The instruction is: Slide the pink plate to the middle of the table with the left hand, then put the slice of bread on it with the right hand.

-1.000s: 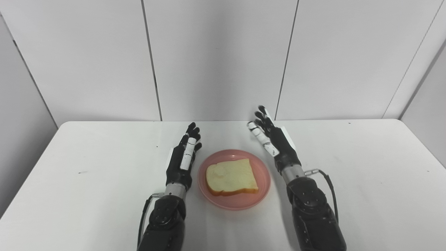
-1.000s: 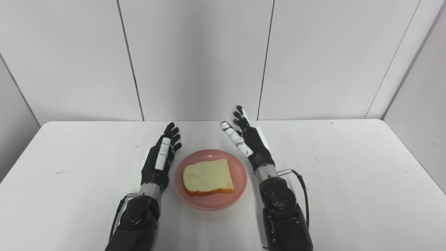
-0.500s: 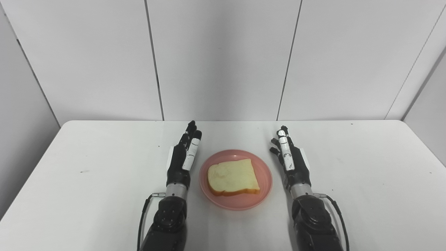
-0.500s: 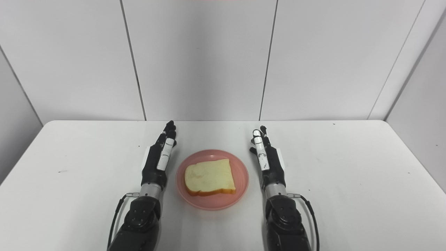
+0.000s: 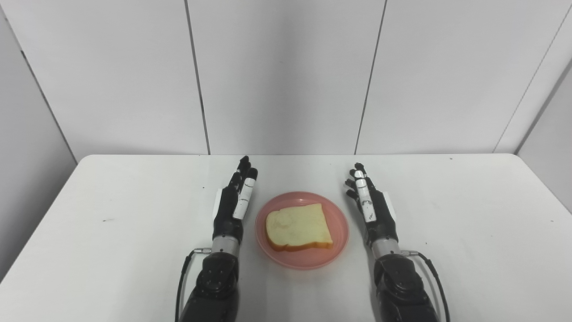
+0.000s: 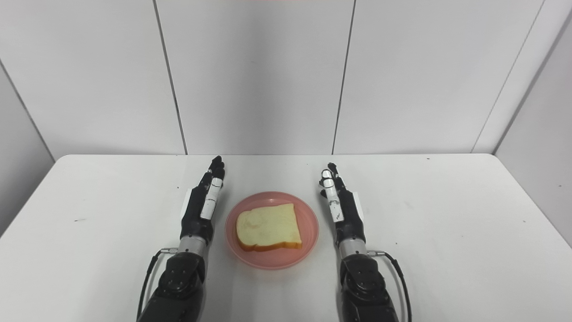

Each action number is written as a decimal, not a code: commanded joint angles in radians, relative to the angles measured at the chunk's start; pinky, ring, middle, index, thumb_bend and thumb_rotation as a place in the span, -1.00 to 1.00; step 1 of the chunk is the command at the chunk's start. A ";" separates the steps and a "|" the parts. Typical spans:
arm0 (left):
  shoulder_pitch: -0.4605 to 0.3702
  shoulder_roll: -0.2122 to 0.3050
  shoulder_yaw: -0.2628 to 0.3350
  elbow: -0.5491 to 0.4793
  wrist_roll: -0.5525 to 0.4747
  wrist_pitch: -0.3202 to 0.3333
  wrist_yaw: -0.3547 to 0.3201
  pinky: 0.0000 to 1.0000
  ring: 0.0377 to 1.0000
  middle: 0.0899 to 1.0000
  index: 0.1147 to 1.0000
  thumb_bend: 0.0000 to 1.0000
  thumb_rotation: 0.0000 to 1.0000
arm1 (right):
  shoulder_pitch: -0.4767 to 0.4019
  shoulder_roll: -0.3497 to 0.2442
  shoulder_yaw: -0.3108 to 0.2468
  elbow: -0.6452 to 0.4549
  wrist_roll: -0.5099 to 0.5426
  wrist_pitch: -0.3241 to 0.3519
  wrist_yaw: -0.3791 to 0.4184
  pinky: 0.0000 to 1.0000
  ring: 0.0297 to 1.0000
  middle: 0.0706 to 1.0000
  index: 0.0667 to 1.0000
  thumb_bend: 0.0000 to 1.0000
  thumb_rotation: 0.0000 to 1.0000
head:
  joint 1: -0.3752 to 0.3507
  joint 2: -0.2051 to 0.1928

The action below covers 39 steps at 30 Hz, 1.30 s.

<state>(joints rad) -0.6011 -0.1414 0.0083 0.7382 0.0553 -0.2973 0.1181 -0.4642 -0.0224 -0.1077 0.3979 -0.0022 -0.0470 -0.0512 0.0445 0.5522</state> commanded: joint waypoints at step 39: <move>0.044 0.010 -0.003 -0.042 -0.044 0.013 -0.034 1.00 0.98 0.94 0.82 0.53 0.76 | 0.028 0.001 0.036 -0.091 0.036 -0.030 0.008 0.89 0.81 0.86 0.73 0.59 0.99 | -0.002 -0.001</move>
<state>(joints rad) -0.5737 -0.1376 0.0073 0.6954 0.0184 -0.2763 0.0974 -0.4185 -0.0221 -0.0781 0.3425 0.0330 -0.0489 -0.0499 0.0430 0.5507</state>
